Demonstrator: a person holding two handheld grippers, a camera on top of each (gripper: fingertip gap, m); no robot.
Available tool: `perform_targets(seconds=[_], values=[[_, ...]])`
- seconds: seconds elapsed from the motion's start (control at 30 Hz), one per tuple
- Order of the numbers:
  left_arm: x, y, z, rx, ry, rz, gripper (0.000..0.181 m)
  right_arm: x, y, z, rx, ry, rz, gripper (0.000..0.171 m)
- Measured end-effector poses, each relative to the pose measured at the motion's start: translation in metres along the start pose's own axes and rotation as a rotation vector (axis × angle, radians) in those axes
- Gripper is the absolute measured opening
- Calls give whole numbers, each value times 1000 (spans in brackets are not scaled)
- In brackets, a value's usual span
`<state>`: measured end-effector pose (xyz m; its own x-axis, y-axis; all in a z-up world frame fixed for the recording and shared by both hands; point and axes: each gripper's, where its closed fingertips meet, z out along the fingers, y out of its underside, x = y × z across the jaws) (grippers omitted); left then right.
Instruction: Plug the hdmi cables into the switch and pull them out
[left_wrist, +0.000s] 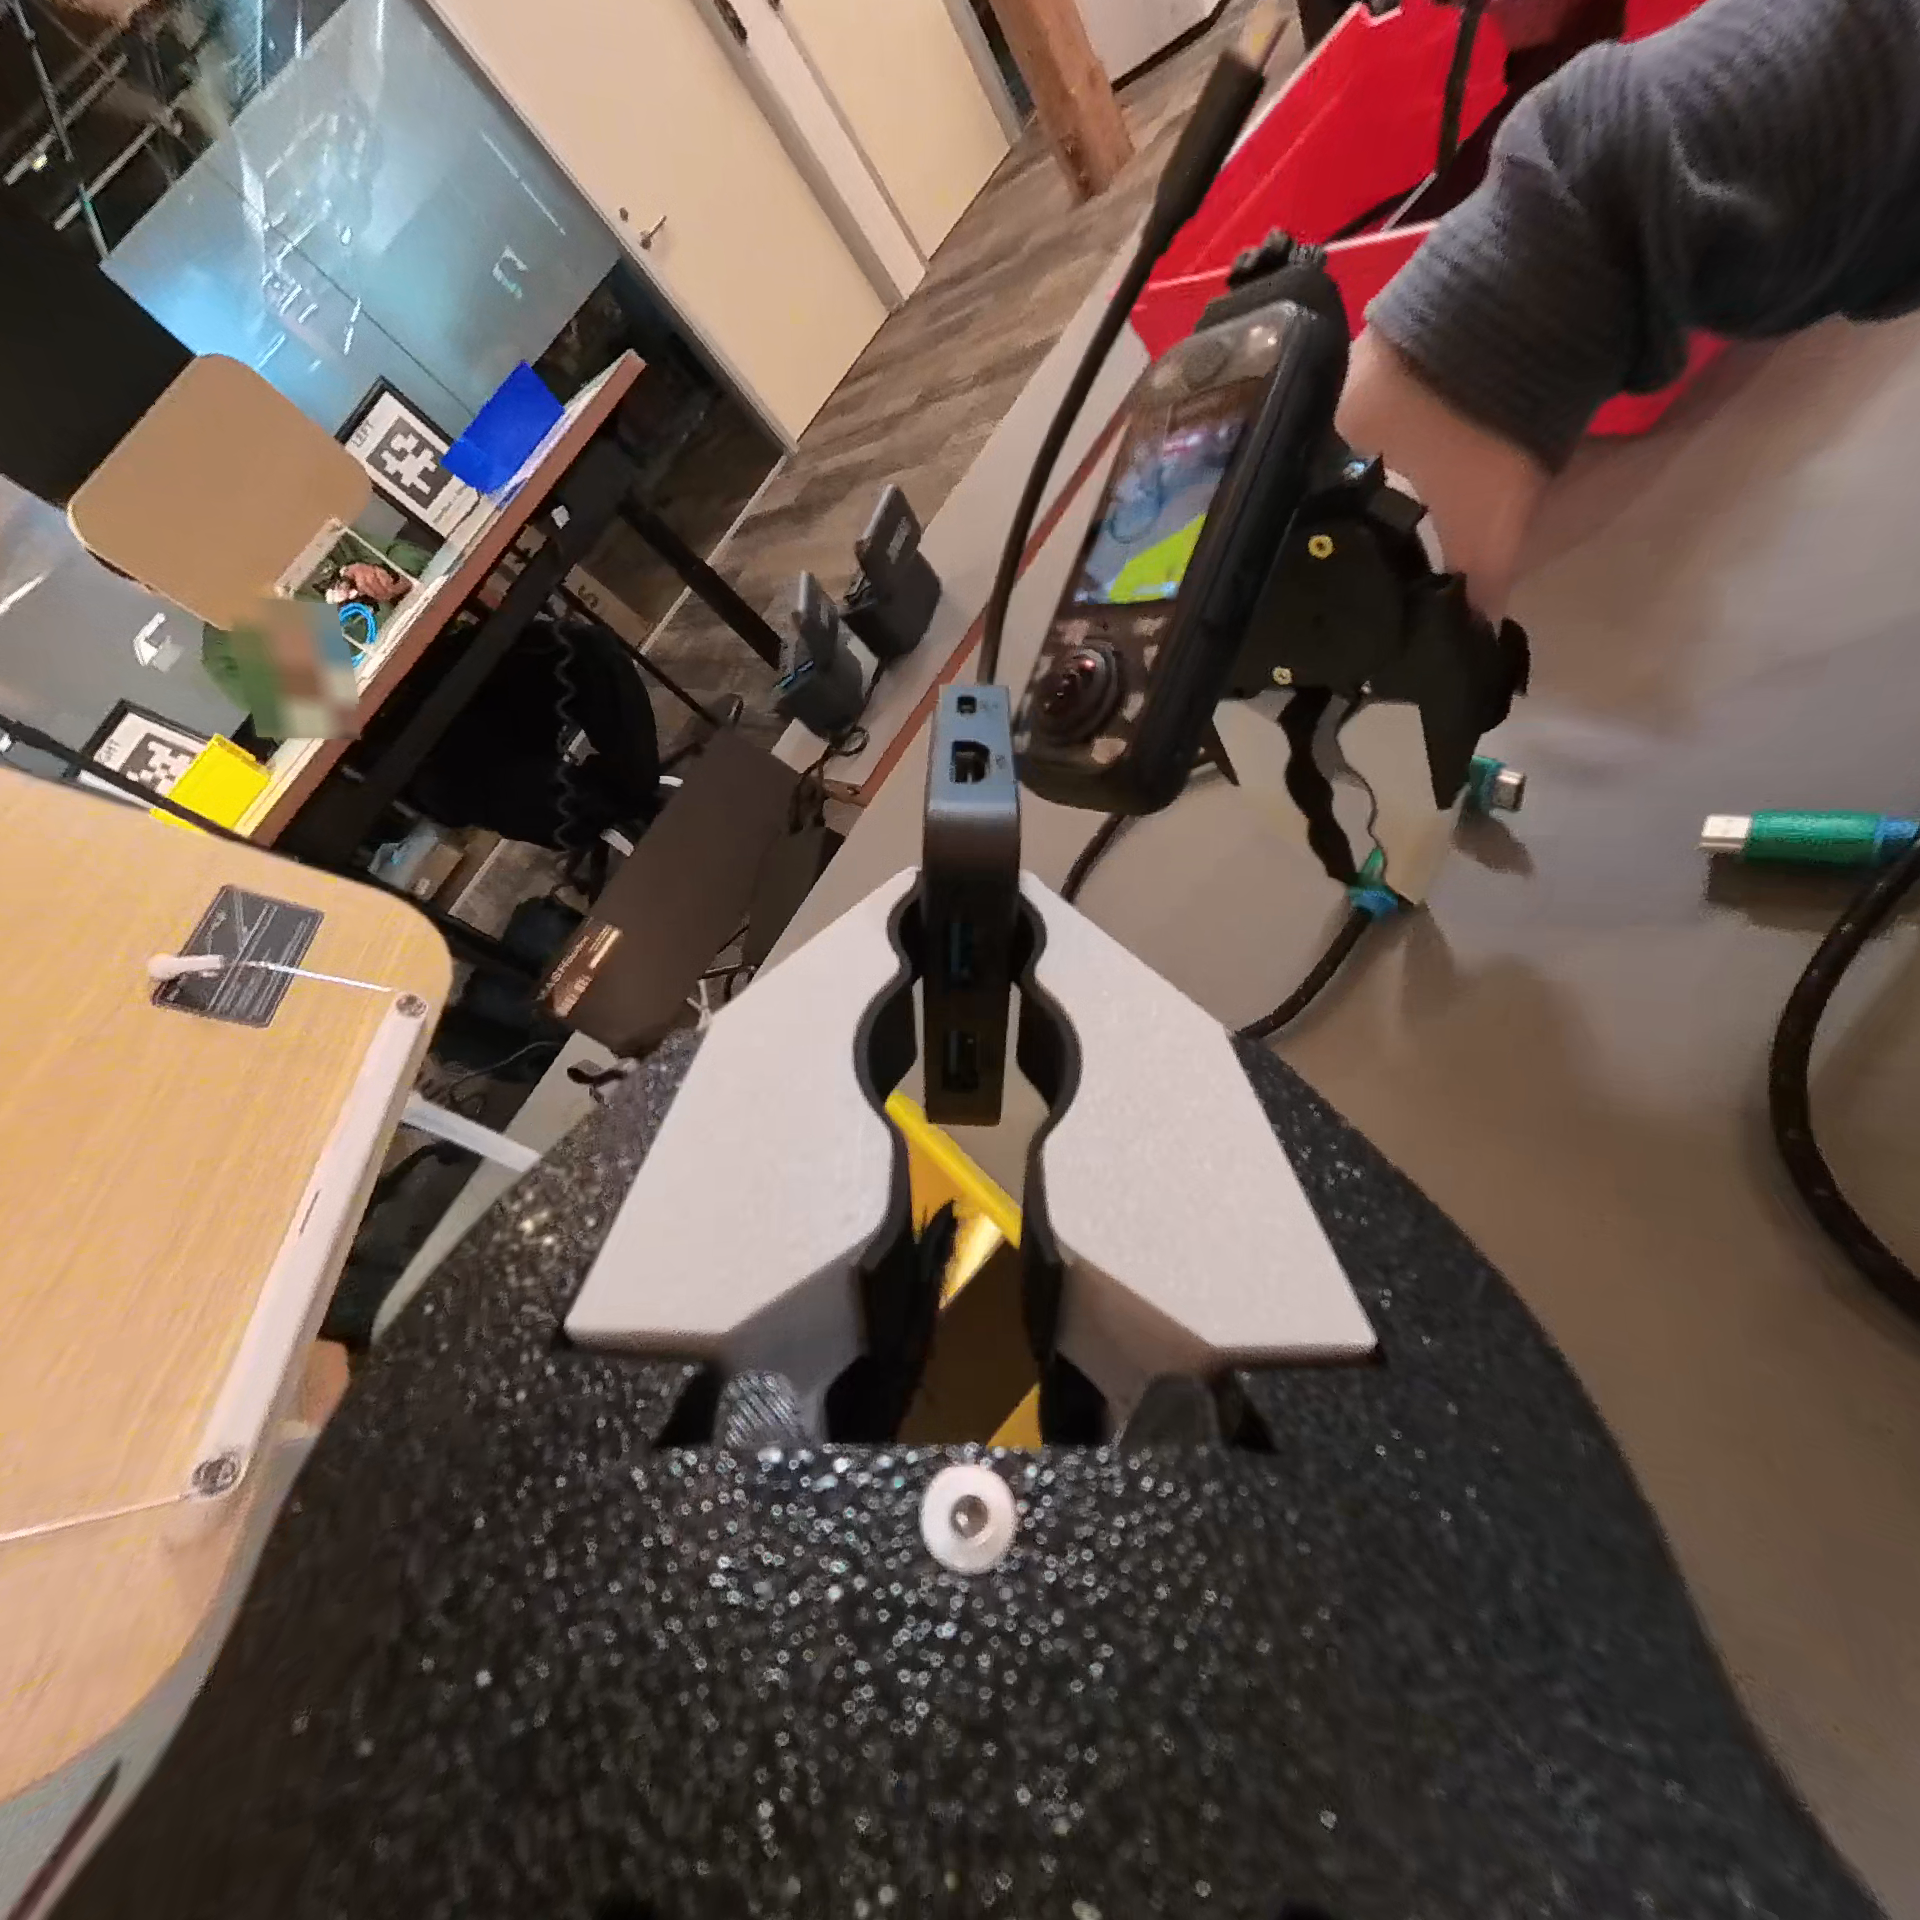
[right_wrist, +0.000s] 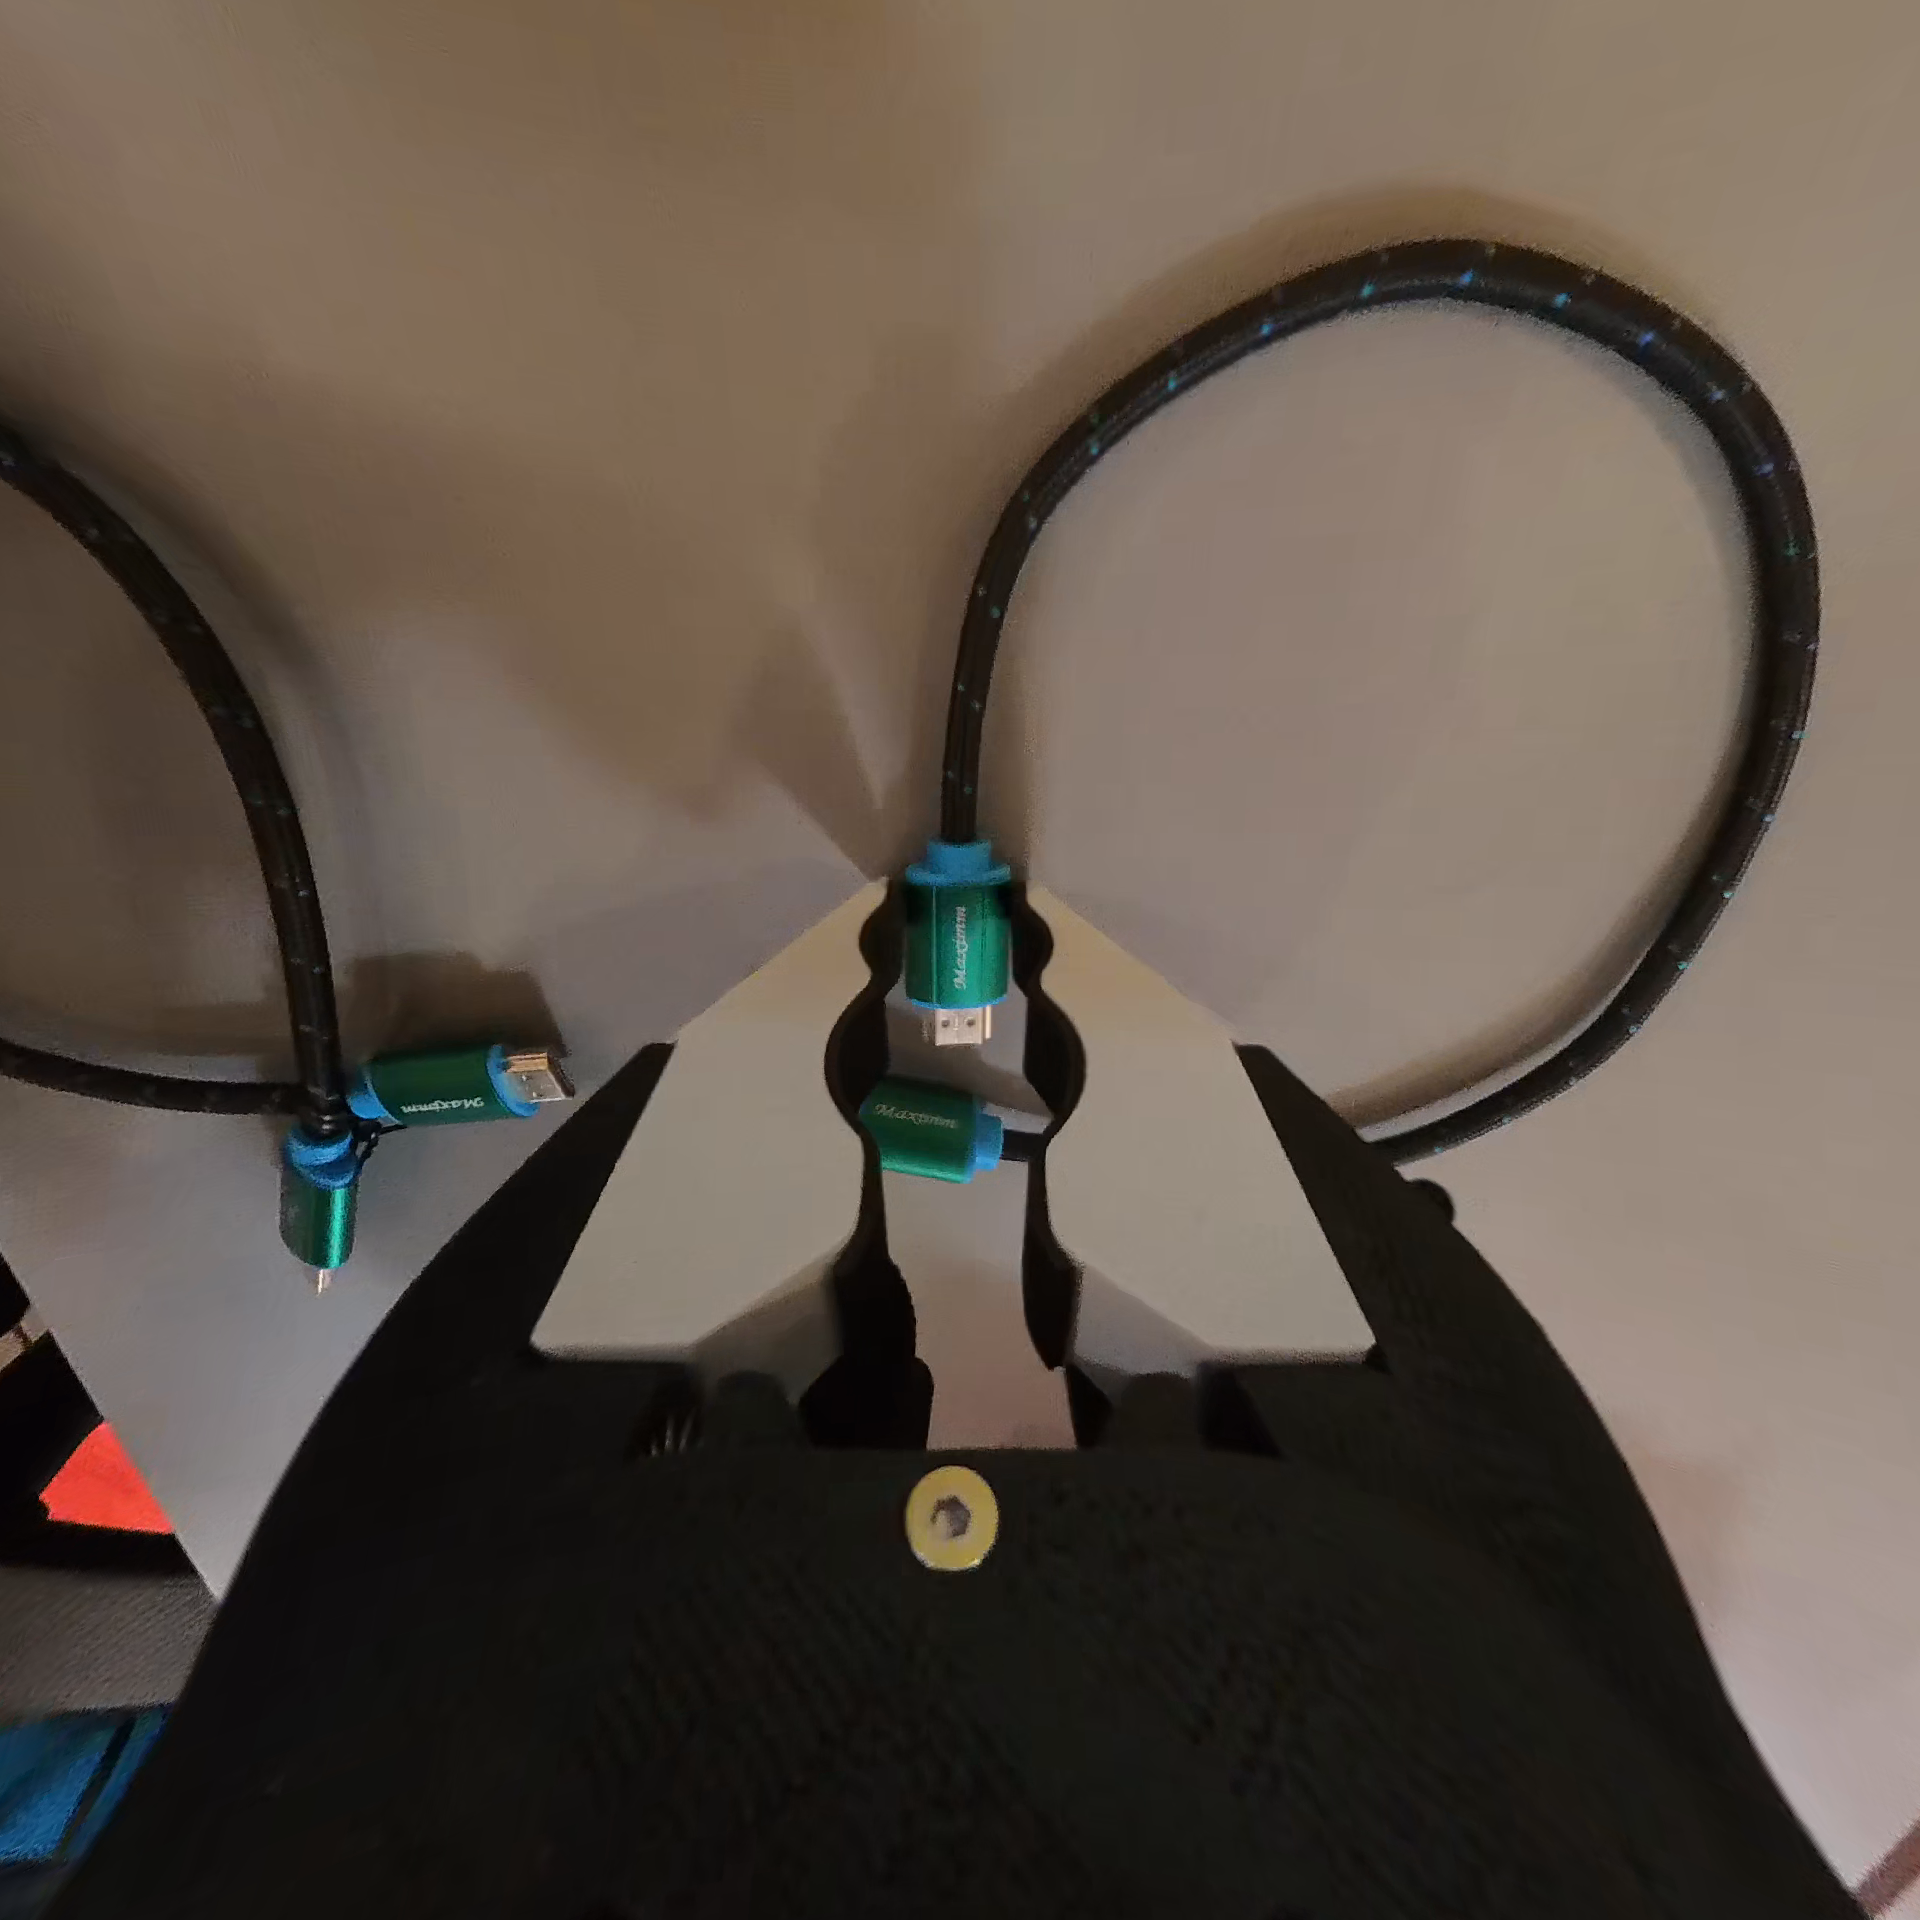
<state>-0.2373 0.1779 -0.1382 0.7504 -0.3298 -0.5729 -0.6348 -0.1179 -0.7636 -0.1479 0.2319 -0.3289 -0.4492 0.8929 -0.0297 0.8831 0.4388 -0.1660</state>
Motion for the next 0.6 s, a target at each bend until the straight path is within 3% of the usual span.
perform_targets(seconds=[0.03, 0.2, 0.37, 0.6], values=[[-4, 0, -2, 4, -14, -20, 11, 0, 0, 0, -7, 0, 3, 19], [-31, 4, -16, 19, -117, -162, 11, 5, -3, -4, 139, -8, 106, 18], [-51, 18, -26, -87, -262, -195, 11, 12, -17, -56, 653, -50, 346, 19], [-16, 8, -6, -158, -153, -244, 11, 2, -9, -164, 1395, -52, 584, 18]])
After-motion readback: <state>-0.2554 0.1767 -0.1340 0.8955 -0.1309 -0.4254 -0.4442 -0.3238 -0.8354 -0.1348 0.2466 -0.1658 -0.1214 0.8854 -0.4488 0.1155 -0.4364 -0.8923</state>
